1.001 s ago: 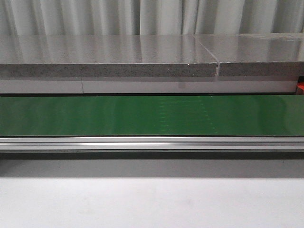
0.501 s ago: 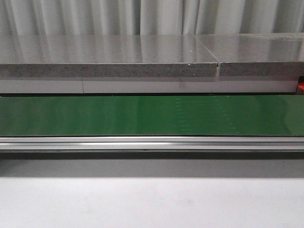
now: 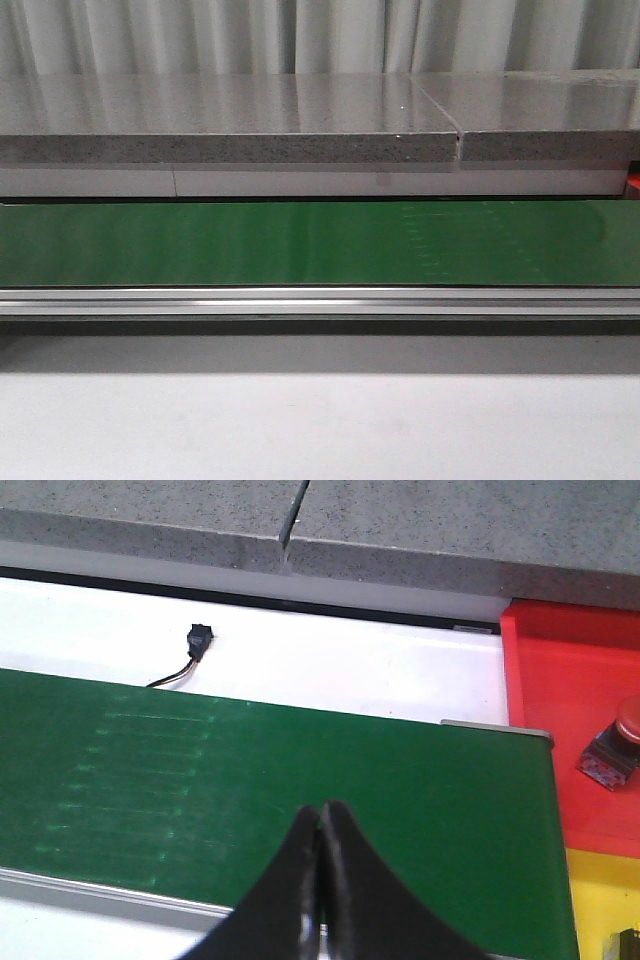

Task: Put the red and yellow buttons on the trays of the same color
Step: 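Carry the red button onto the green belt and open the left gripper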

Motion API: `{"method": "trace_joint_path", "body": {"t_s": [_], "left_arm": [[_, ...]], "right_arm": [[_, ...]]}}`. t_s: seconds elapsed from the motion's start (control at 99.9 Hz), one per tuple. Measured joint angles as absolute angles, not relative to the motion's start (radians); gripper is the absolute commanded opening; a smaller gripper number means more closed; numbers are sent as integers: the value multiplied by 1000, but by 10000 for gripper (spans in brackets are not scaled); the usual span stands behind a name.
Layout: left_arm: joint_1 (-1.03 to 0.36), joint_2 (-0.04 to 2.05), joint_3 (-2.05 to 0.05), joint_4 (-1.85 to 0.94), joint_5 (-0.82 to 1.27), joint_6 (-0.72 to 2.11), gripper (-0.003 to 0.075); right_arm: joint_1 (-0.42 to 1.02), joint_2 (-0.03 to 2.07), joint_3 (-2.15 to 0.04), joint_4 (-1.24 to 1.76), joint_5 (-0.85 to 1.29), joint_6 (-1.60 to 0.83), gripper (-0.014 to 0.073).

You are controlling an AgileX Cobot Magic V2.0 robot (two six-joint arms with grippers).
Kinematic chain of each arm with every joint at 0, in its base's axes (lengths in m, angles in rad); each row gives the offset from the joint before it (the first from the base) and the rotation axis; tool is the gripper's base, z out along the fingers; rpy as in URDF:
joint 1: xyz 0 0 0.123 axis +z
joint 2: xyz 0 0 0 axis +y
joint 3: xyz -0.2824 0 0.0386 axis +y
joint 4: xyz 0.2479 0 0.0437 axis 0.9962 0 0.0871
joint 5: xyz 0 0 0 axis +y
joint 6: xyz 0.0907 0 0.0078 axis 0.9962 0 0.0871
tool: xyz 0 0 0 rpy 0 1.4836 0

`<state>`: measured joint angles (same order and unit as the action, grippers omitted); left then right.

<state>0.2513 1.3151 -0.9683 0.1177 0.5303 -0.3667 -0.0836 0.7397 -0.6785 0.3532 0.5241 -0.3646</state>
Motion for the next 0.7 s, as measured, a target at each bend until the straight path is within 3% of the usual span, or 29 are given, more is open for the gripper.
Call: {"method": "trace_joint_path", "body": {"t_s": [0.36, 0.701], "left_arm": [[64, 1317, -1009, 114, 602, -302, -19], [46, 1431, -1010, 114, 614, -298, -19]], "right_arm": [[-84, 740, -678, 353, 524, -365, -66], [-84, 740, -678, 353, 525, -365, -66]]}}
